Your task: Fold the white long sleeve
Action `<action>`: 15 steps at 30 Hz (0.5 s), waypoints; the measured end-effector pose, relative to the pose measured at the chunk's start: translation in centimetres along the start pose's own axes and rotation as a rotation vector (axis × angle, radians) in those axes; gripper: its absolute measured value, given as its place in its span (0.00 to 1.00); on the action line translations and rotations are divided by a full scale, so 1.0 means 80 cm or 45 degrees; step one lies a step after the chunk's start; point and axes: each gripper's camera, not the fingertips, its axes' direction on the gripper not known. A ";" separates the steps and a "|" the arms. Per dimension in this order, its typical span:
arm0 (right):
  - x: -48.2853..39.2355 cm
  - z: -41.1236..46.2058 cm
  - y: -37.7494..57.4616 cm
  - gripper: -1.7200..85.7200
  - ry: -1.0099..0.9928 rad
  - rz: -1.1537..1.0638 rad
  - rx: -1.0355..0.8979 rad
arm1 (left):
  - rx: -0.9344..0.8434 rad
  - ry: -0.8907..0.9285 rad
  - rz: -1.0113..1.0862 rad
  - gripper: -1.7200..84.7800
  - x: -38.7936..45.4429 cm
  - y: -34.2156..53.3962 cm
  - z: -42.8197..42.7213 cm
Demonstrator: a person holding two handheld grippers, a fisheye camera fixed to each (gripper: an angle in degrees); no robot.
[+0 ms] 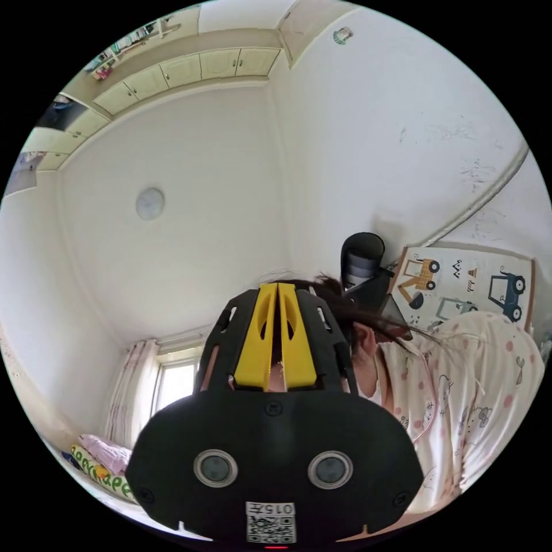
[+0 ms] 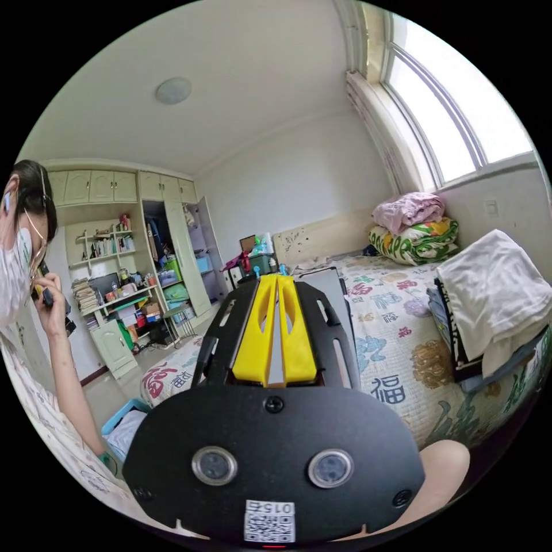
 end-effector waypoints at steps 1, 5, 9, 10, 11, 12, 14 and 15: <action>-0.002 -0.008 -0.013 0.01 0.025 0.032 0.021 | -0.010 0.012 -0.003 0.01 -0.004 0.010 0.008; -0.012 -0.027 -0.050 0.01 0.095 0.098 0.040 | -0.046 0.091 -0.027 0.01 -0.032 0.081 0.054; -0.034 -0.051 -0.086 0.01 0.149 0.174 0.042 | -0.057 0.099 -0.064 0.02 -0.059 0.141 0.078; -0.044 -0.059 -0.094 0.01 0.175 0.192 0.050 | -0.056 0.097 -0.072 0.02 -0.069 0.161 0.083; -0.048 -0.064 -0.098 0.01 0.189 0.200 0.054 | -0.039 0.091 -0.100 0.02 -0.082 0.182 0.084; -0.059 -0.074 -0.106 0.01 0.216 0.215 0.062 | -0.001 0.108 -0.143 0.01 -0.096 0.205 0.082; -0.075 -0.088 -0.118 0.01 0.253 0.234 0.073 | 0.076 0.148 -0.224 0.01 -0.120 0.239 0.078; -0.087 -0.097 -0.125 0.01 0.276 0.241 0.083 | 0.095 0.149 -0.241 0.01 -0.127 0.250 0.077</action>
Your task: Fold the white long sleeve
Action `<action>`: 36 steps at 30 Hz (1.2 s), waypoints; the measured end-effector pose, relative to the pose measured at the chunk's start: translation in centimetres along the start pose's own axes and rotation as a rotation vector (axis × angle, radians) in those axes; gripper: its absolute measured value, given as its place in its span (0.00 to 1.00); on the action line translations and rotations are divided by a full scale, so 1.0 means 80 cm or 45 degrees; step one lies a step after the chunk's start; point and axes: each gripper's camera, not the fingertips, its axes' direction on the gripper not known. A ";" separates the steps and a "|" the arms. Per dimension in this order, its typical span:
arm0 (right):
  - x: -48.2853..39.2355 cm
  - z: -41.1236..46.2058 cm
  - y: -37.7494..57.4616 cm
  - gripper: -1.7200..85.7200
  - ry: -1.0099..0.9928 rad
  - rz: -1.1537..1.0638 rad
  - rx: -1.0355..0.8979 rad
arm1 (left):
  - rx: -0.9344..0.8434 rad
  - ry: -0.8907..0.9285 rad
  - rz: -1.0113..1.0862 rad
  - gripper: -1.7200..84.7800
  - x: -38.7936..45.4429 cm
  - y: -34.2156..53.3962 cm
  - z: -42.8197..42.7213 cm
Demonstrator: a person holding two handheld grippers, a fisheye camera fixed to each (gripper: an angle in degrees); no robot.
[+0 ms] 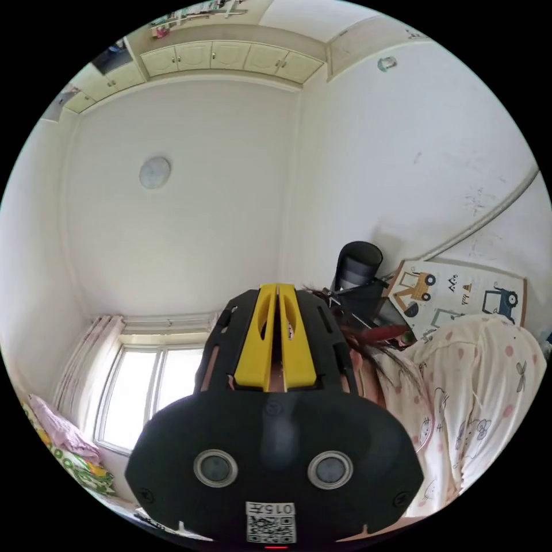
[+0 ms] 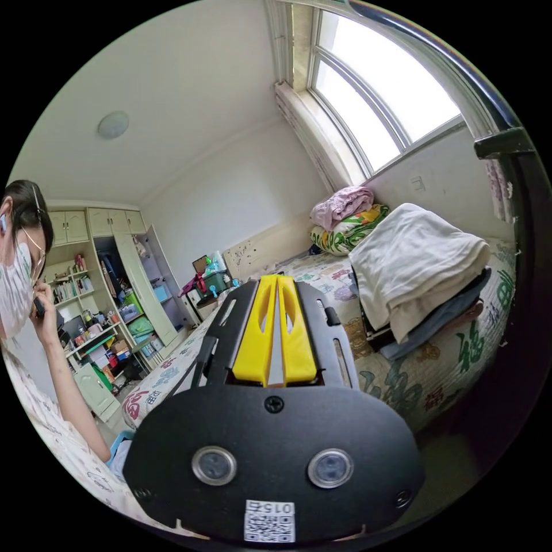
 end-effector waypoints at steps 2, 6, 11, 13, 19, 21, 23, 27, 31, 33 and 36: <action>-0.018 -0.015 -0.008 0.01 0.036 0.005 0.018 | -0.024 -0.106 -0.010 0.01 -0.026 0.036 -0.010; -0.068 -0.032 -0.015 0.01 0.093 0.012 0.049 | -0.035 -0.258 -0.193 0.01 -0.088 0.112 -0.052; -0.131 -0.015 -0.009 0.01 0.073 0.026 0.043 | -0.089 -0.280 -0.415 0.01 -0.157 0.205 -0.056; -0.169 0.003 0.002 0.01 0.050 0.029 0.032 | -0.096 -0.228 -0.443 0.01 -0.180 0.223 -0.050; -0.268 0.056 0.041 0.02 0.010 -0.011 -0.018 | -0.101 -0.185 -0.524 0.01 -0.253 0.265 -0.040; -0.297 0.073 0.055 0.02 0.004 -0.033 -0.023 | -0.107 -0.203 -0.513 0.01 -0.272 0.273 -0.052; -0.322 0.091 0.069 0.02 0.002 -0.050 -0.035 | -0.103 -0.201 -0.506 0.01 -0.288 0.279 -0.063; -0.377 0.145 0.079 0.05 0.035 -0.185 -0.153 | -0.156 -0.268 -0.518 0.01 -0.338 0.298 -0.097; -0.415 0.221 0.077 0.10 0.221 -0.392 -0.228 | -0.296 -0.518 -0.547 0.04 -0.395 0.335 -0.141; -0.422 0.270 0.081 0.11 0.282 -0.456 -0.277 | -0.401 -0.670 -0.595 0.07 -0.443 0.378 -0.178; -0.435 0.380 0.102 0.12 0.390 -0.588 -0.415 | -0.505 -0.799 -0.673 0.09 -0.508 0.445 -0.229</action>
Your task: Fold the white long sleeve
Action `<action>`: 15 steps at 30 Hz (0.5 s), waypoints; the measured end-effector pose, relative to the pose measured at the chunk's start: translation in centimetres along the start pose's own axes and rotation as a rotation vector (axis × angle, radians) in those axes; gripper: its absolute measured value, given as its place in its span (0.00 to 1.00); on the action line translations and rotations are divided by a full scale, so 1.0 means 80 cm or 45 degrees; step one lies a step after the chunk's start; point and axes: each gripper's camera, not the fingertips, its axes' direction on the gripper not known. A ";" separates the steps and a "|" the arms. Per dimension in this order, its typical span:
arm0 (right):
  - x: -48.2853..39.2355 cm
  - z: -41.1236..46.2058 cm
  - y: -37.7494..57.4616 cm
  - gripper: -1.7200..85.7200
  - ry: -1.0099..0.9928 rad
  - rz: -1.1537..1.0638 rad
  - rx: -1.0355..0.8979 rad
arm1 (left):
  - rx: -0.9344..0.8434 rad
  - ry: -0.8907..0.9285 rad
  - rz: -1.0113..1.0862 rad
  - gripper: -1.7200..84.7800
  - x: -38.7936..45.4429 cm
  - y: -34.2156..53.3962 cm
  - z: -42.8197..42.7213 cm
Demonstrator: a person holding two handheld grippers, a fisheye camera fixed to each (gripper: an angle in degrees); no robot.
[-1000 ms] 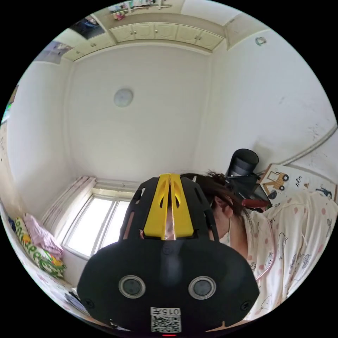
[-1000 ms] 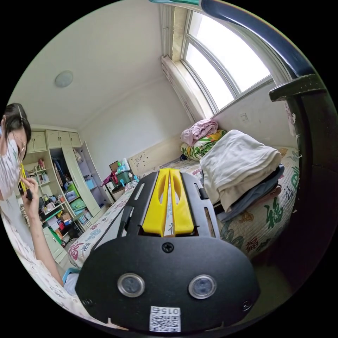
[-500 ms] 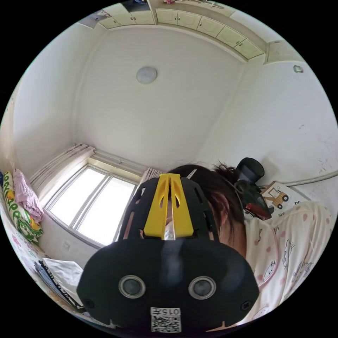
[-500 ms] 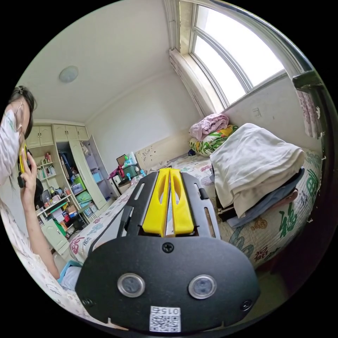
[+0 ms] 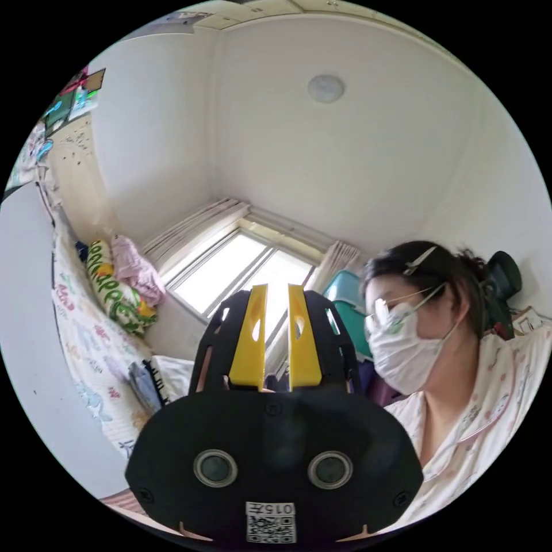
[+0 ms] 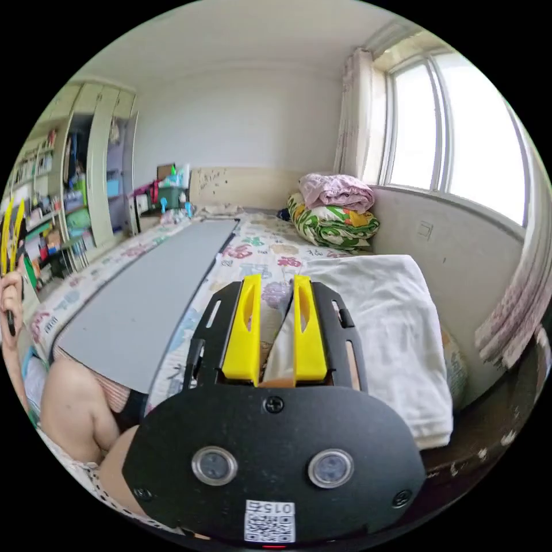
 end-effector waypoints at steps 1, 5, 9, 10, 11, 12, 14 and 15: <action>-0.026 0.044 -0.009 0.12 0.078 -0.078 -0.048 | -0.018 -0.035 -0.004 0.09 -0.019 0.006 0.006; -0.099 0.167 -0.031 0.13 0.243 -0.247 -0.134 | -0.168 -0.230 -0.026 0.11 -0.143 0.032 0.083; -0.161 0.308 -0.052 0.14 0.245 -0.230 -0.302 | -0.324 -0.286 -0.012 0.12 -0.257 0.044 0.186; -0.177 0.349 -0.049 0.14 0.265 -0.234 -0.362 | -0.348 -0.276 -0.026 0.12 -0.273 0.046 0.195; -0.186 0.369 -0.046 0.14 0.284 -0.243 -0.393 | -0.387 -0.252 -0.053 0.12 -0.301 0.054 0.207; -0.200 0.408 -0.037 0.15 0.350 -0.269 -0.459 | -0.403 -0.243 -0.063 0.12 -0.314 0.059 0.209; -0.214 0.460 -0.017 0.14 0.470 -0.274 -0.555 | -0.440 -0.296 -0.115 0.12 -0.357 0.083 0.198; -0.218 0.489 -0.002 0.14 0.490 -0.248 -0.646 | -0.430 -0.308 -0.174 0.12 -0.375 0.087 0.190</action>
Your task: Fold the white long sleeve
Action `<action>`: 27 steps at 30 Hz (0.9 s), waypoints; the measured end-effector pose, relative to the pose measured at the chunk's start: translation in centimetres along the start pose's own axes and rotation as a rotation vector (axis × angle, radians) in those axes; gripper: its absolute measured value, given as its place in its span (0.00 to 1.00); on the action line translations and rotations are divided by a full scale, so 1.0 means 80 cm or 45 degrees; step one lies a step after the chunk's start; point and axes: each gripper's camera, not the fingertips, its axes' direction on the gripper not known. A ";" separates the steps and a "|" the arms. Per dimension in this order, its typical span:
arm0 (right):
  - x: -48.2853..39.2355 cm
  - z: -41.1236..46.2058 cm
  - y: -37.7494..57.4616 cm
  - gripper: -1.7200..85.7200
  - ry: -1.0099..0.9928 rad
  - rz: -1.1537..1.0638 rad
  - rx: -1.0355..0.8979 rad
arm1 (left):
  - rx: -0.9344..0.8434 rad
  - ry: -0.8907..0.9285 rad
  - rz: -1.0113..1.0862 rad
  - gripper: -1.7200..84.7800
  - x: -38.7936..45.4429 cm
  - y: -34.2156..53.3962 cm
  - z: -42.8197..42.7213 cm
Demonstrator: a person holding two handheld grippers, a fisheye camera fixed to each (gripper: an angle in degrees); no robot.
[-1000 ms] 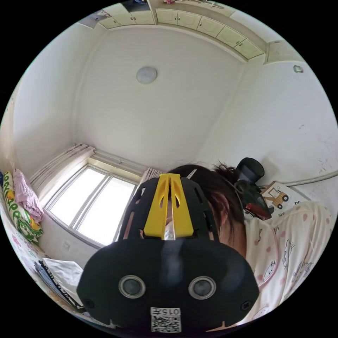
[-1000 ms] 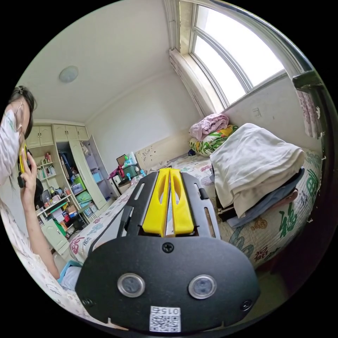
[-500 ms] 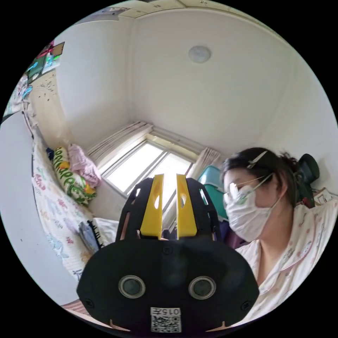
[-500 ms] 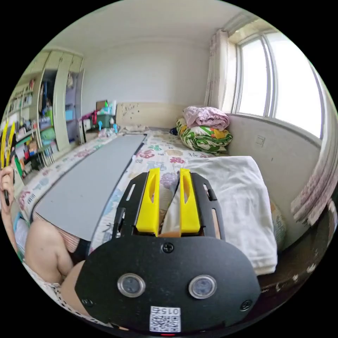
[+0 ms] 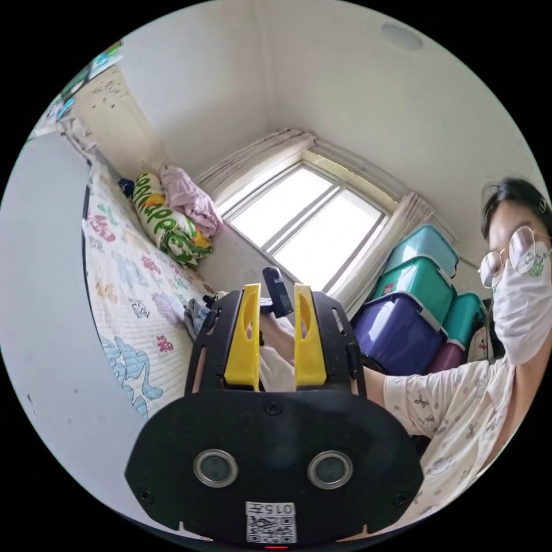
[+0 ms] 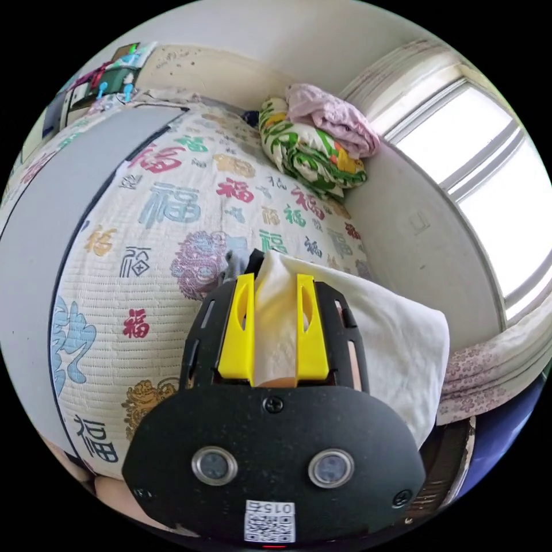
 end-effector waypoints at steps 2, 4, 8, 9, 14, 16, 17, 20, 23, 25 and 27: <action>-0.022 0.015 0.005 0.13 -0.007 0.020 -0.042 | -0.031 -0.008 0.019 0.12 -0.014 -0.009 0.004; -0.047 0.011 0.021 0.08 -0.006 0.053 -0.053 | -0.110 -0.118 0.077 0.12 -0.017 -0.020 0.016; -0.049 -0.032 0.078 0.04 -0.118 0.208 0.013 | -0.167 -0.136 0.098 0.12 -0.017 -0.022 0.036; -0.048 -0.056 0.105 0.03 -0.110 0.236 0.052 | -0.176 -0.118 0.089 0.13 -0.018 -0.022 0.038; -0.025 -0.204 0.237 0.02 -0.286 0.338 0.324 | -0.141 -0.072 0.053 0.13 -0.017 -0.030 0.022; -0.015 -0.293 0.302 0.02 -0.471 0.400 0.491 | -0.130 -0.073 0.035 0.13 -0.020 -0.031 0.016; -0.016 -0.315 0.316 0.02 -0.499 0.410 0.529 | -0.133 -0.071 0.016 0.13 -0.022 -0.030 0.013; -0.032 -0.422 0.383 0.02 -0.634 0.417 0.689 | -0.152 -0.058 0.007 0.14 -0.017 -0.028 0.005; -0.069 -0.516 0.448 0.02 -0.749 0.358 0.788 | -0.139 -0.062 0.036 0.15 0.003 -0.025 -0.010; -0.101 -0.584 0.507 0.02 -0.844 0.280 0.876 | -0.121 -0.056 0.036 0.16 0.011 -0.025 -0.021; -0.121 -0.629 0.550 0.02 -0.892 0.226 0.934 | -0.093 -0.070 0.000 0.17 0.011 -0.026 -0.036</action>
